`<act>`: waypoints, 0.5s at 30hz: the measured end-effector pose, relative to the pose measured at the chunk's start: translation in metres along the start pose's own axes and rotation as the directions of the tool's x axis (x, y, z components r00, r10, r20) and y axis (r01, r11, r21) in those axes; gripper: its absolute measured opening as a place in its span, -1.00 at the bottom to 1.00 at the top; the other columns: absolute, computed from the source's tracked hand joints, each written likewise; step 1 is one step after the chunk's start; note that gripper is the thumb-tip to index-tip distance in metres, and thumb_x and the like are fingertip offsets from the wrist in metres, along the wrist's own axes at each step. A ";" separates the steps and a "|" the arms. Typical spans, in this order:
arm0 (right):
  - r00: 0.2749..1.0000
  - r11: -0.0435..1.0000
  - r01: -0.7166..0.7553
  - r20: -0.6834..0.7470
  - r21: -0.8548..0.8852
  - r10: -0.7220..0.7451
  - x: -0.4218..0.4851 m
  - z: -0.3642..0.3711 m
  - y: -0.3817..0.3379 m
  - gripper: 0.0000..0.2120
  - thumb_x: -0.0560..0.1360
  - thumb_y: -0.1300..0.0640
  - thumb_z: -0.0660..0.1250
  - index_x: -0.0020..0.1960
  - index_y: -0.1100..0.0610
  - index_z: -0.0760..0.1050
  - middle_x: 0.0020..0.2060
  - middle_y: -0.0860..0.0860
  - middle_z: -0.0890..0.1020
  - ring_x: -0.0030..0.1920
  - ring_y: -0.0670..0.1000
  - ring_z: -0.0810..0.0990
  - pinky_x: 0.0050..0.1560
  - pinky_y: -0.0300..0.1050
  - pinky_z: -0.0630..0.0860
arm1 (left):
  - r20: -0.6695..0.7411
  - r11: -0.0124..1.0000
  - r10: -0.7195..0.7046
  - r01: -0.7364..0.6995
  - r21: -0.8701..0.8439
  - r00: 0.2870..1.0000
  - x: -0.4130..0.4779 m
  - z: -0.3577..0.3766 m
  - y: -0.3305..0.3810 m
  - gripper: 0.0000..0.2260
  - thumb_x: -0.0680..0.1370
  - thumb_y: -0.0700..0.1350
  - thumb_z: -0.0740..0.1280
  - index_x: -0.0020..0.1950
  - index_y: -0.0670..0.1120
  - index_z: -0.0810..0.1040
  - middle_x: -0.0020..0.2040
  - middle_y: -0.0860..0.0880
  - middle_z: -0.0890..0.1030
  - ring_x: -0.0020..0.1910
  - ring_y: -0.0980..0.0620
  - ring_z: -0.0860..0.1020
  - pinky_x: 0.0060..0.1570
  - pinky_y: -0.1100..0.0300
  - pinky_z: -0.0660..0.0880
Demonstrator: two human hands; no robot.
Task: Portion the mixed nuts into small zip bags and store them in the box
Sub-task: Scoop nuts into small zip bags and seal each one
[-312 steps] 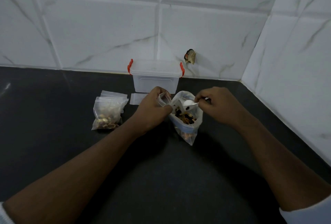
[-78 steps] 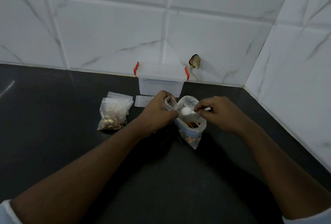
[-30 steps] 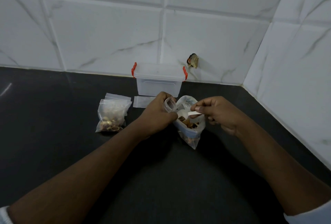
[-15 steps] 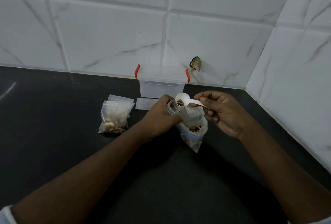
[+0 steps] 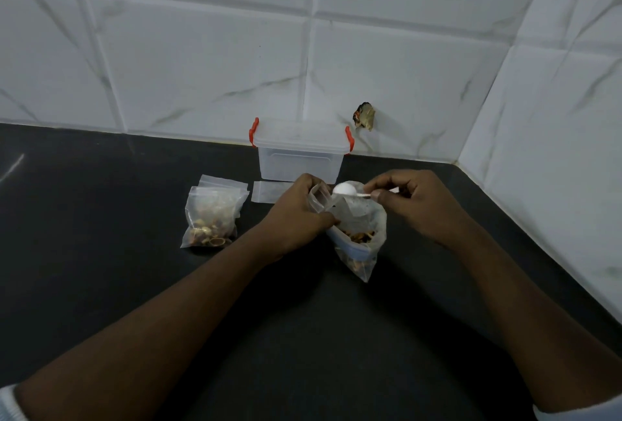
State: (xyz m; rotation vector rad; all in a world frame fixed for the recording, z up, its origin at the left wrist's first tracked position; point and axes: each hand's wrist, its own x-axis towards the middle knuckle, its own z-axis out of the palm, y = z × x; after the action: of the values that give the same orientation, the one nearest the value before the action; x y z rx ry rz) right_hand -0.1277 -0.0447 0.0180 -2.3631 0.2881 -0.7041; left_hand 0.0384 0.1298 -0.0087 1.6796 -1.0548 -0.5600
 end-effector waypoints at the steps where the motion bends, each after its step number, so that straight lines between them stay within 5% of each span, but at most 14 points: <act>1: 0.999 0.993 0.006 0.037 -0.121 -0.002 0.000 0.000 0.003 -0.81 0.60 0.21 0.40 0.08 -0.04 0.71 -0.08 -0.22 0.72 -0.04 -0.23 0.63 -0.07 -0.39 0.44 | -0.003 1.000 0.002 -0.002 -0.004 1.000 0.000 0.000 0.000 -0.63 0.51 -0.20 0.46 0.23 0.02 0.43 0.14 0.05 0.55 0.12 0.05 0.57 0.08 0.12 0.60; 6: 0.961 0.861 0.140 0.276 -0.489 0.001 0.003 0.021 0.005 -0.76 0.64 0.17 0.33 0.21 -0.05 0.69 0.03 -0.18 0.70 -0.02 -0.10 0.42 -0.10 -0.29 0.33 | -0.013 1.000 0.000 0.000 0.017 1.000 0.001 0.001 0.000 -0.63 0.50 -0.22 0.45 0.22 0.03 0.43 0.16 0.03 0.55 0.13 0.04 0.56 0.10 0.11 0.58; 15: 0.947 0.882 0.145 0.321 -0.449 0.008 0.002 0.007 -0.008 -0.80 0.64 0.14 0.34 0.15 -0.07 0.68 -0.10 -0.35 0.56 -0.04 -0.18 0.37 -0.11 -0.32 0.26 | -0.003 1.000 -0.010 0.011 0.022 1.000 0.003 0.001 -0.003 -0.63 0.51 -0.22 0.44 0.22 0.06 0.42 0.18 0.07 0.53 0.15 0.04 0.55 0.13 0.09 0.59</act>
State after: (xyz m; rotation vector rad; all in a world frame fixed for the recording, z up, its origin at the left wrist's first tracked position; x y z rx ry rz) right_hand -0.1220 -0.0353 0.0194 -2.9138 0.2535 -0.2922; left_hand 0.0403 0.1265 -0.0117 1.7059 -1.0546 -0.5546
